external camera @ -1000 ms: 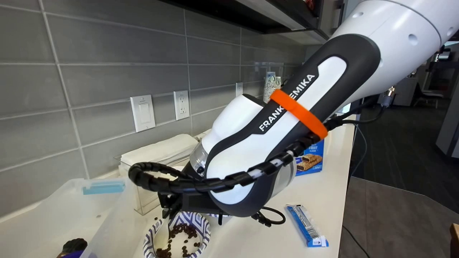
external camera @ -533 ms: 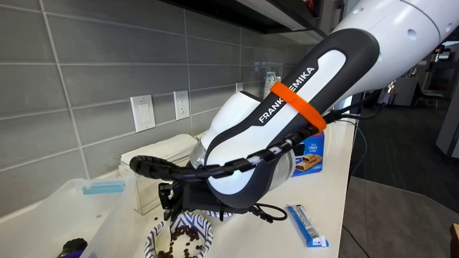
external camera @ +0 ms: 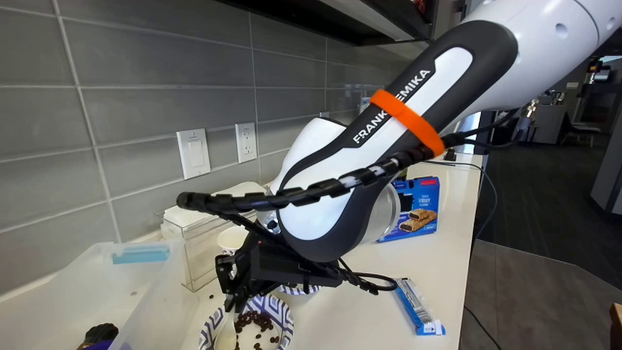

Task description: Use the spoon to scoop up the contents in the bowl and pour them in the other bowl

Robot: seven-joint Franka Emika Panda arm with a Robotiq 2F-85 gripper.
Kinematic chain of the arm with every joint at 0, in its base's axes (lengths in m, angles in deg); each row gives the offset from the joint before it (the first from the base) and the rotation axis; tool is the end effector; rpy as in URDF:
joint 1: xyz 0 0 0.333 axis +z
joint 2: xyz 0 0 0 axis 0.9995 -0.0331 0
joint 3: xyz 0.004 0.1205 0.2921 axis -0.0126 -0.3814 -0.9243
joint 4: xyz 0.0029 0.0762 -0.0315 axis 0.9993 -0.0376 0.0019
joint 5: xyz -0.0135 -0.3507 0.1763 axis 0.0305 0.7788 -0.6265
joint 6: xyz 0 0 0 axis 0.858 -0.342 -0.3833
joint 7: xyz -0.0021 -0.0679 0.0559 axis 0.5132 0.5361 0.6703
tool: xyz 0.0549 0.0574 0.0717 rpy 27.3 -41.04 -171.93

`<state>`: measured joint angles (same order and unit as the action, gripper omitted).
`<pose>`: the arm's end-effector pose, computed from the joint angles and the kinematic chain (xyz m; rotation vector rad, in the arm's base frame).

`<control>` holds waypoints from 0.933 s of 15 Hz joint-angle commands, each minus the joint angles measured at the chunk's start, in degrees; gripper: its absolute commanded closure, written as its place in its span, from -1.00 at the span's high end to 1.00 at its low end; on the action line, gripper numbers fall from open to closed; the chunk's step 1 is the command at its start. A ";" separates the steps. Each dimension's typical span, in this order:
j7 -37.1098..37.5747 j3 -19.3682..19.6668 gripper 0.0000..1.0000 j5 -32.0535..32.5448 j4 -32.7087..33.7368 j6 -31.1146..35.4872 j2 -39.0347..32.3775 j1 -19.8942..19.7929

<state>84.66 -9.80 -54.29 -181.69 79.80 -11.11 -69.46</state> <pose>0.6077 0.2824 0.2451 -2.6139 0.5470 -0.3976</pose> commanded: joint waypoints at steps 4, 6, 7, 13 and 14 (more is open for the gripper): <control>0.24 0.04 -0.93 1.48 -1.04 -7.63 1.93 -1.38; 0.92 0.89 -0.93 2.05 -1.22 -9.65 2.43 -1.13; 1.29 1.37 -0.93 2.41 -1.31 -10.87 2.76 -1.00; 3.17 4.20 -0.93 6.00 -1.45 -16.73 4.23 -0.36; 3.63 4.62 -0.93 6.71 -1.41 -17.66 4.41 -0.28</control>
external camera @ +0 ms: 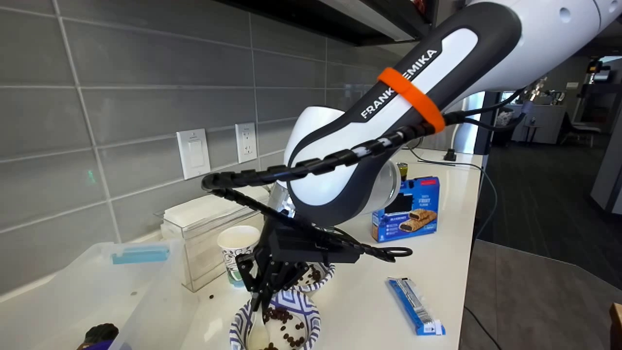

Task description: Use the spoon to scoop up the contents in the bowl and pour them in the other bowl

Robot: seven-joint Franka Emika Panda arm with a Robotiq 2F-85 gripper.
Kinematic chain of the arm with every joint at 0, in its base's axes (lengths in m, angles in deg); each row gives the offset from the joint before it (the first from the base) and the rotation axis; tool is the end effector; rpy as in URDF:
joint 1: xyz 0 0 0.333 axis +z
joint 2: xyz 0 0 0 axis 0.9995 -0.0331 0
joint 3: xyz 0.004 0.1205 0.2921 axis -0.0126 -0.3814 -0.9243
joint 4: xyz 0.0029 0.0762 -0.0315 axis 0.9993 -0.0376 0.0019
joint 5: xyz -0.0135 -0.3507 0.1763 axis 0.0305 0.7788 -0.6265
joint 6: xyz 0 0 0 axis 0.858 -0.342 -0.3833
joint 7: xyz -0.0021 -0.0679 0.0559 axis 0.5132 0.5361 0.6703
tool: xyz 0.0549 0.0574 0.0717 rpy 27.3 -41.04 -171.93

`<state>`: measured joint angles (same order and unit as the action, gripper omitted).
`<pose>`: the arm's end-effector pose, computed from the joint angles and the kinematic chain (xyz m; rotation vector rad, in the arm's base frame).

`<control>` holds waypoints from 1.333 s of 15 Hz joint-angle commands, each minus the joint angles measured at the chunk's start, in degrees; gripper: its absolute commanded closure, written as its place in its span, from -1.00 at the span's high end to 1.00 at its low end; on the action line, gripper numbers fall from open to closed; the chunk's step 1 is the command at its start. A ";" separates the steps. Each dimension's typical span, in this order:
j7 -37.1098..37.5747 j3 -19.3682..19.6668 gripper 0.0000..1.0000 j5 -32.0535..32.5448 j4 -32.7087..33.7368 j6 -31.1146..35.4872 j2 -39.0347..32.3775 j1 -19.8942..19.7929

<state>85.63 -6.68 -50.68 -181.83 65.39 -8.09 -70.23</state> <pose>0.6081 0.2550 0.2502 -2.7388 0.5243 -0.1878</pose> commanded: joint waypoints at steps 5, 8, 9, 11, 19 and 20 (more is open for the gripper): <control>4.04 2.31 -0.93 5.13 -0.80 -6.75 1.87 0.31; 4.18 2.40 -0.93 5.80 -0.56 -7.85 1.85 0.19; 3.94 2.15 -0.93 5.64 -0.47 -8.44 1.87 -0.02; 3.80 2.08 -0.93 5.73 -0.43 -9.02 1.91 -0.10; 2.76 2.73 -0.93 8.41 -0.15 -10.48 2.61 -0.04; 1.95 2.51 -0.93 8.75 -0.15 -10.30 2.61 -0.31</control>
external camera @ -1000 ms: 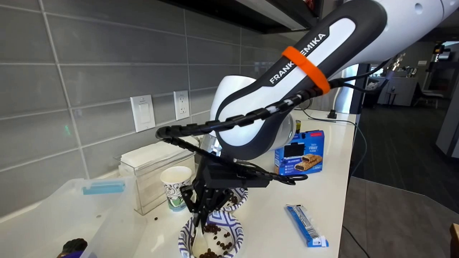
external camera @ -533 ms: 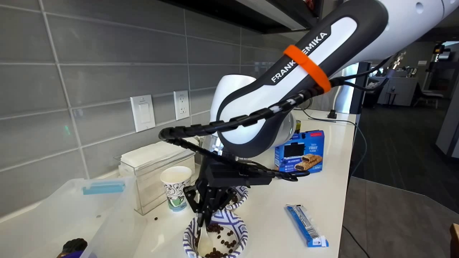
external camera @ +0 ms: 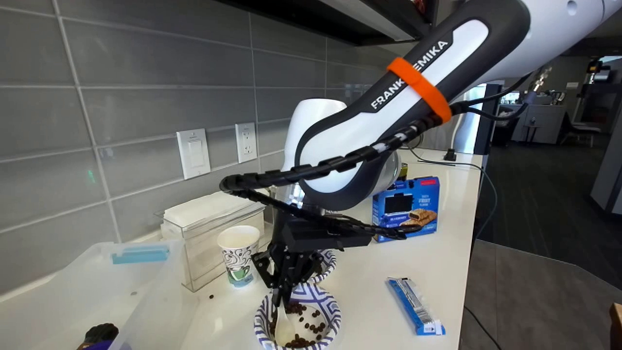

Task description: Use the spoon to scoop up the contents in the bowl and pour them in the other bowl

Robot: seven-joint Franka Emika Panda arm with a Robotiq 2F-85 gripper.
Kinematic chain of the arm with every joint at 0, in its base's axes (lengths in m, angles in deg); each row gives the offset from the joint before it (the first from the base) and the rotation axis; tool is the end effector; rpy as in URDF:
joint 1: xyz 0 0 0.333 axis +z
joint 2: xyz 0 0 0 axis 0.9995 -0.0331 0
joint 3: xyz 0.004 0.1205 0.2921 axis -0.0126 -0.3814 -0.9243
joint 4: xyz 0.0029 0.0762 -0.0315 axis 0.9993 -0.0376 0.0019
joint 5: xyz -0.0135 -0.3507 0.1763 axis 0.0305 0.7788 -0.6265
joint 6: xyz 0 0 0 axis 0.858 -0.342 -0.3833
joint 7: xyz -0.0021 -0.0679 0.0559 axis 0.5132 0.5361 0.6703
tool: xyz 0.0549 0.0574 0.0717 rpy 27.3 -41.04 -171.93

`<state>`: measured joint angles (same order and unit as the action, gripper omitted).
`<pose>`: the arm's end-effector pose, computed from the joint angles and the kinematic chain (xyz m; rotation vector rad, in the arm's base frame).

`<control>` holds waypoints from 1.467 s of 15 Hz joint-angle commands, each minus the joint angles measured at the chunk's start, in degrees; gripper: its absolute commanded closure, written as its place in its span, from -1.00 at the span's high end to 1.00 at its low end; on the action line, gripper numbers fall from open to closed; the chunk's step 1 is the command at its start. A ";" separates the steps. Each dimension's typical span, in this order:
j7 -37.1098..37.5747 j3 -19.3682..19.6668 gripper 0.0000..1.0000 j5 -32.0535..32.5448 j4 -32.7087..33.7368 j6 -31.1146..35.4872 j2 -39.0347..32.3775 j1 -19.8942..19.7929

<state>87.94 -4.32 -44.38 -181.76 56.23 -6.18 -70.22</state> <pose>0.6052 0.2371 0.2558 -2.8592 0.4871 -0.0750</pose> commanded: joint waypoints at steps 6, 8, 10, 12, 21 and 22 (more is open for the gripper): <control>-4.68 -0.84 -0.93 3.25 -0.47 -1.96 1.20 -1.40; -6.36 -1.14 -0.93 3.35 -0.56 -2.04 1.19 -1.73; -8.22 -1.45 -0.93 3.49 -0.73 -2.25 1.10 -2.10; -9.37 -1.59 -0.93 3.55 -0.99 -2.64 1.06 -2.34; -7.86 -2.59 -0.93 1.76 -0.79 -11.54 1.81 -3.42; -7.78 -2.67 -0.93 1.55 -0.72 -12.71 1.88 -3.55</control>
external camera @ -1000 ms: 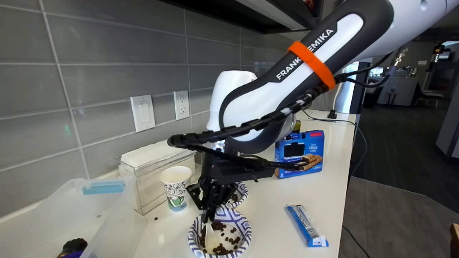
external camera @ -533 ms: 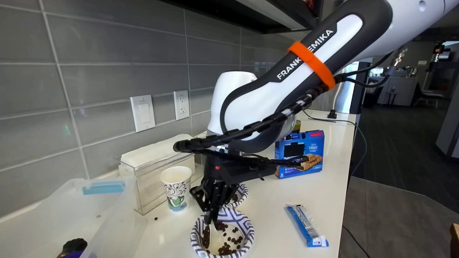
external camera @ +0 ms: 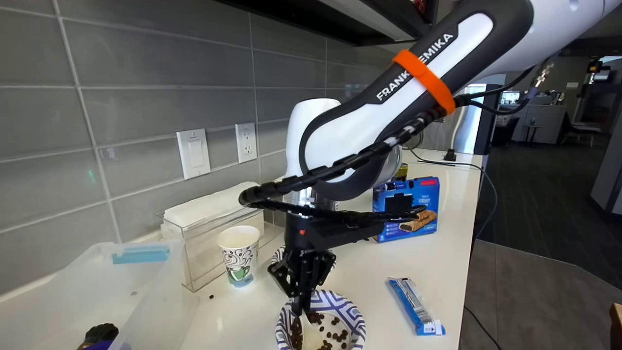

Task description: Use the spoon to scoop up the contents in the bowl and pour them in the other bowl

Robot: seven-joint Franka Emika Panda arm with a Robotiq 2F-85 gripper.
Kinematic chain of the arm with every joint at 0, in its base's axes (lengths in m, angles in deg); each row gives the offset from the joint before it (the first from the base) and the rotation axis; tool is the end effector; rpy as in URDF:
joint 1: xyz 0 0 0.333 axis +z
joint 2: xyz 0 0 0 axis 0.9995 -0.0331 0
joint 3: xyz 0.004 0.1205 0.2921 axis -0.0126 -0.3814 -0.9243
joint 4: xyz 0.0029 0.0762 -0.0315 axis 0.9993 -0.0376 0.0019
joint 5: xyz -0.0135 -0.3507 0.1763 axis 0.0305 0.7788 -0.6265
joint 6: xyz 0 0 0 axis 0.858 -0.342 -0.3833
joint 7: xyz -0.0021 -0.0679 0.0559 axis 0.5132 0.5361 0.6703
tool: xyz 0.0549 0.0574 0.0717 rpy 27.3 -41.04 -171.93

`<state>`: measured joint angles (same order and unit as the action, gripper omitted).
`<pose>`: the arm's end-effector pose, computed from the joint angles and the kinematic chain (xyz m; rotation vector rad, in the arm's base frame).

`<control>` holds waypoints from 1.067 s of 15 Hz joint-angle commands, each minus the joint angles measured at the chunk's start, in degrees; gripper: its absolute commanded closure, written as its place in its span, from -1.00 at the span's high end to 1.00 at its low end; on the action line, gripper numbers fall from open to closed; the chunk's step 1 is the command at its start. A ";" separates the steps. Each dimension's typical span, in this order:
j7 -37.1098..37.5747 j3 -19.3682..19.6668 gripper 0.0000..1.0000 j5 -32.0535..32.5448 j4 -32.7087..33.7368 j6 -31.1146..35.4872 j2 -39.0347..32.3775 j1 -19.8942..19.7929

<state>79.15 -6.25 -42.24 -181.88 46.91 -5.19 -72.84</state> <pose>0.5924 0.2289 0.2518 -2.9414 0.2271 0.0993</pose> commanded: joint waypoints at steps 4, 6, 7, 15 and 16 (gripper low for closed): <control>0.05 -0.94 -0.93 -0.75 -0.33 -6.87 1.29 -1.45; -2.77 -1.51 -0.93 -0.87 -0.20 -6.90 1.58 -2.07; -3.50 -1.52 -0.93 -0.52 -0.28 -7.00 1.88 -2.20; -10.81 -1.80 -0.93 0.12 -0.49 -7.26 2.09 -4.13; -11.12 -1.70 -0.93 0.37 -0.74 -5.27 1.97 -4.00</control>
<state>69.86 -7.29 -42.28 -181.92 40.69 -3.39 -75.92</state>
